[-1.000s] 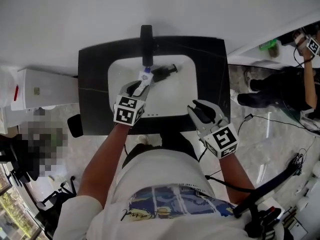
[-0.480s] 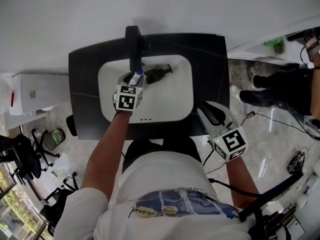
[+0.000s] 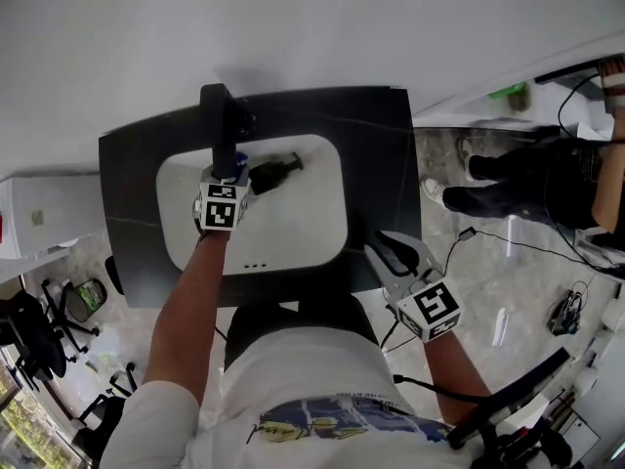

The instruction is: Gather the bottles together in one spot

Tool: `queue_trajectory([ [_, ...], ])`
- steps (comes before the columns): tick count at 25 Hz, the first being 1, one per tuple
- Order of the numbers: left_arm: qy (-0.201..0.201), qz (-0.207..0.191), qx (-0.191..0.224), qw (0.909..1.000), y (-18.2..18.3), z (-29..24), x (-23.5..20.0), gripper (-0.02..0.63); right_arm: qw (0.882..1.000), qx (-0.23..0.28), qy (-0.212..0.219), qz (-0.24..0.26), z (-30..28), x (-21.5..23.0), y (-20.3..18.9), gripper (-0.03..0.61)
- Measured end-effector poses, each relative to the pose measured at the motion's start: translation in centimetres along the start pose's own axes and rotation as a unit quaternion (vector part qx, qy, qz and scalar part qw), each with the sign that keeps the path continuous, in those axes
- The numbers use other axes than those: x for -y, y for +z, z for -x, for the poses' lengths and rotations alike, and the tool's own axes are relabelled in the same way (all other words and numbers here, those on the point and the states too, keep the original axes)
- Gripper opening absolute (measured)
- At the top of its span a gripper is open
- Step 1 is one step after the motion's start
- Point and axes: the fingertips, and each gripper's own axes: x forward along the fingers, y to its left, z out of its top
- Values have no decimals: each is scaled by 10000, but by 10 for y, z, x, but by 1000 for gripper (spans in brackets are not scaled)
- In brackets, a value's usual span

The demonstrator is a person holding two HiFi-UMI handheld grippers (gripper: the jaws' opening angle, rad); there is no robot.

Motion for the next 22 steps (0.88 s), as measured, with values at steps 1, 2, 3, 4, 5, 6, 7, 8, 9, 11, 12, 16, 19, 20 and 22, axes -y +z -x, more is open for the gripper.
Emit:
queue_trajectory([
  [1, -8, -17, -7, 10000, 3, -6, 0, 158, 10000, -9, -22, -3, 1, 3, 0, 92],
  [2, -18, -30, -12, 10000, 6, -12, 1, 156, 10000, -25, -50, -8, 2, 6, -1, 92],
  [3, -17, -50, -31, 10000, 5, -16, 2, 156, 10000, -49, -73, -22, 4, 7, -3, 91],
  [4, 1, -77, -72, 9999, 2, -19, 2, 154, 9999, -71, -87, -39, 5, 8, -4, 91],
  [5, 25, -95, -121, 9999, -1, -22, 1, 142, 9999, -83, -92, -50, 4, 8, -5, 91],
  [6, 34, -88, -149, 9998, -3, -24, 0, 137, 9999, -81, -92, -52, 4, 8, -4, 91],
  [7, 15, -62, -143, 9999, -4, -25, 1, 132, 9999, -73, -92, -45, 4, 7, -3, 91],
  [8, -21, -36, -108, 9999, -2, -25, 2, 130, 9999, -59, -96, -34, 3, 7, -2, 91],
  [9, -43, -29, -66, 10000, 0, -25, 2, 126, 9999, -45, -100, -25, 3, 6, -1, 91],
  [11, -49, -11, -27, 10000, 3, -19, 3, 121, 10000, -29, -90, -20, 3, 4, 1, 91],
  [12, -73, 26, -22, 10000, 4, -16, 4, 120, 10000, -24, -77, -16, 2, 3, 2, 91],
  [16, -110, 45, 102, 9999, 6, -1, 9, 117, 10000, 17, -8, 21, -2, -5, 5, 89],
  [19, -56, 79, 296, 9995, 4, 19, 13, 114, 10000, 35, 55, 54, -2, -13, 9, 89],
  [20, -54, 112, 373, 9992, 4, 26, 14, 111, 9999, 54, 75, 79, -3, -15, 12, 89],
  [22, -65, 150, 492, 9987, 5, 38, 16, 97, 9998, 104, 115, 145, -7, -20, 18, 89],
])
